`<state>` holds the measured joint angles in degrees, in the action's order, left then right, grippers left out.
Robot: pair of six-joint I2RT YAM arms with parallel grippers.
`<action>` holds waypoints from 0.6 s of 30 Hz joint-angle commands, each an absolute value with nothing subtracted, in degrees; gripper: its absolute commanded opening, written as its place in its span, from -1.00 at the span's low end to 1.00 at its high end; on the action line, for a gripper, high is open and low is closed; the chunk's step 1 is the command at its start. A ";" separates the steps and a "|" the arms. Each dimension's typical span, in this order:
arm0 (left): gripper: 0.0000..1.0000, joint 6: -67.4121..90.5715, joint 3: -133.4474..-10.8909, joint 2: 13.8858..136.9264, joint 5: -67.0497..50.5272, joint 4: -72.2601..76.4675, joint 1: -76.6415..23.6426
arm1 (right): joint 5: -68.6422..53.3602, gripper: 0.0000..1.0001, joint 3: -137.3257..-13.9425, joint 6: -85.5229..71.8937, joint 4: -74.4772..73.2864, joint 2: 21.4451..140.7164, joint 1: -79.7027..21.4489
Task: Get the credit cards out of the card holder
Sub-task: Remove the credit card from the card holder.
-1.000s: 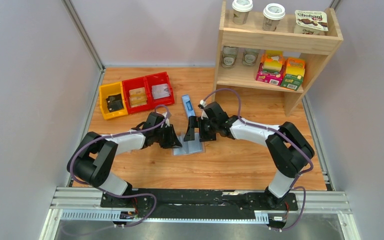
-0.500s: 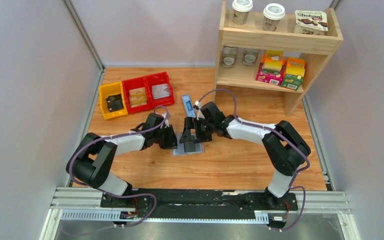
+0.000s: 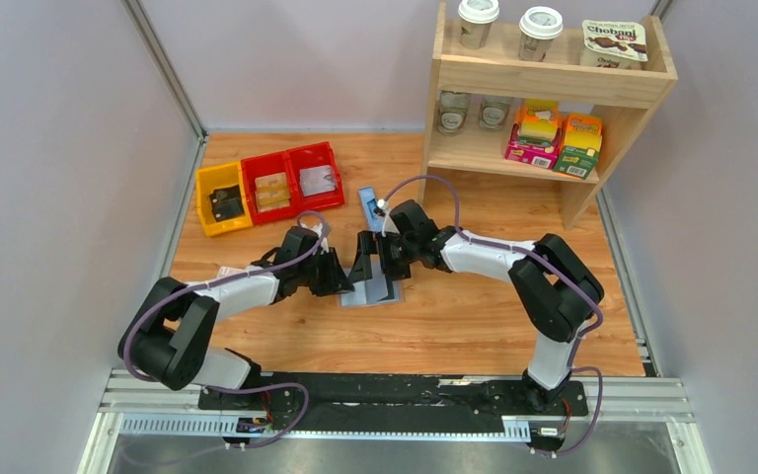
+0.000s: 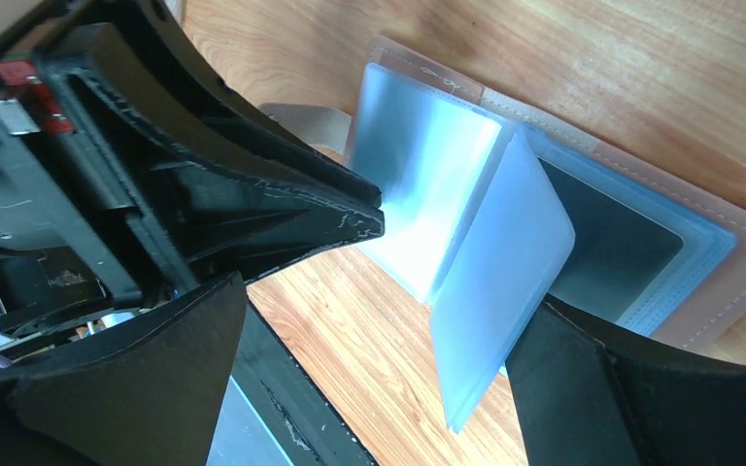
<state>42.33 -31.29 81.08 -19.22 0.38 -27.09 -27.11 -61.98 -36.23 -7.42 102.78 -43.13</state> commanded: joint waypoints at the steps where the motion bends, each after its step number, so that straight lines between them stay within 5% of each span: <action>1: -0.46 42.71 -31.03 77.26 -16.97 -1.93 -27.51 | -31.10 1.00 -63.98 -37.18 -2.30 103.80 -43.86; 9: -0.35 45.17 -27.34 63.03 -8.37 -4.30 -27.33 | -37.52 1.00 -66.88 -40.42 5.35 107.75 -45.44; 18: -0.31 48.34 -24.70 52.21 -2.72 -8.62 -27.33 | -31.29 1.00 -64.52 -42.36 5.01 111.79 -45.18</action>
<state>46.22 -24.53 54.04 -4.47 -8.36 -27.18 -34.70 -65.91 -40.99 2.70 110.17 -45.21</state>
